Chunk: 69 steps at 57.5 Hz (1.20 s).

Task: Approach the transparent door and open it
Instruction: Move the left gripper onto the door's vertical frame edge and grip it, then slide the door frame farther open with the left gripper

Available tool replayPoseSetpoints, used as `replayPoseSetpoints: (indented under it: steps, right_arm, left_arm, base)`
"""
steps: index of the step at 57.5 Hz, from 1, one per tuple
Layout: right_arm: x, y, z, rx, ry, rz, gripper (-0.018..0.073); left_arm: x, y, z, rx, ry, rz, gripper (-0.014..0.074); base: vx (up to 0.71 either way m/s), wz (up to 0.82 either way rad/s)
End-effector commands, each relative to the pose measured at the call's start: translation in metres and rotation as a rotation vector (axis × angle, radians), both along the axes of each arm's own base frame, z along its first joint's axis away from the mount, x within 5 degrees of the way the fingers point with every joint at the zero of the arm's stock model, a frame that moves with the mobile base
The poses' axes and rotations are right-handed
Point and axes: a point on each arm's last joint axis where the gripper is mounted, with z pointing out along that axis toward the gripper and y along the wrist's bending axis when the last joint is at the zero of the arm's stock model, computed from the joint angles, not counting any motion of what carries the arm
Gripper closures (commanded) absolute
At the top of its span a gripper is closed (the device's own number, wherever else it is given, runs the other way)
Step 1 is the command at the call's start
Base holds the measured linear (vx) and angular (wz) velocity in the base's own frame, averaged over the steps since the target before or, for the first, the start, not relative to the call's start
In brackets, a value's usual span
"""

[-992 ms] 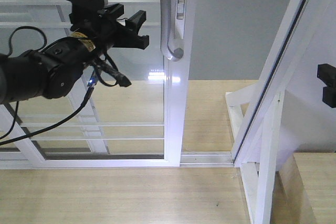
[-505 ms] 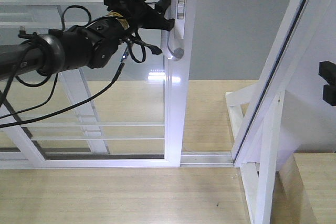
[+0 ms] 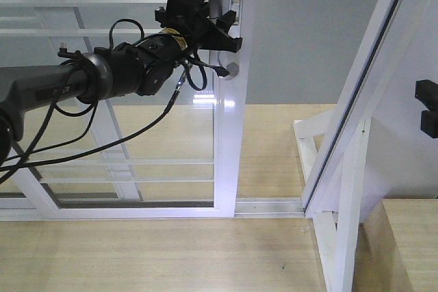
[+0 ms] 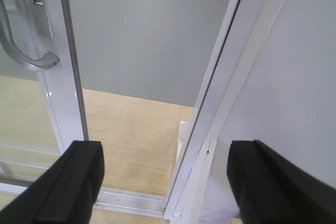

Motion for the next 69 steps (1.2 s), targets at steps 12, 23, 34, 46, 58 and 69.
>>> replayPoseSetpoints:
  steps: [12, 23, 34, 46, 58, 69]
  right_arm:
    - [0.002, 0.000, 0.017, 0.001, -0.111, 0.002, 0.0017]
    - [0.002, 0.000, 0.017, 0.000, -0.105, 0.002, 0.0017]
    - [0.002, 0.000, 0.017, 0.000, -0.105, 0.002, 0.0017]
    - [0.002, 0.000, 0.017, 0.000, -0.105, 0.002, 0.0017]
    - [0.001, -0.001, 0.015, -0.003, -0.084, 0.000, 0.0017]
    - [0.001, -0.001, 0.015, -0.006, -0.083, 0.000, 0.0017]
  left_arm:
    - [-0.004, 0.002, 0.058, -0.203, -0.195, 0.015, 0.0410]
    - [-0.004, 0.003, 0.059, -0.221, -0.189, 0.027, 0.0476]
    - [-0.002, 0.007, 0.058, -0.216, -0.184, 0.035, 0.0476]
    - [0.004, 0.018, 0.060, -0.214, -0.189, 0.058, 0.0476]
    - [0.005, 0.029, 0.070, -0.207, -0.184, 0.082, 0.0476]
    - [0.004, 0.039, 0.080, -0.174, -0.153, 0.100, 0.0476]
  base:
    - [0.00, 0.00]
    - [0.00, 0.00]
    - [0.00, 0.00]
    - [0.00, 0.00]
    - [0.00, 0.00]
    - [0.00, 0.00]
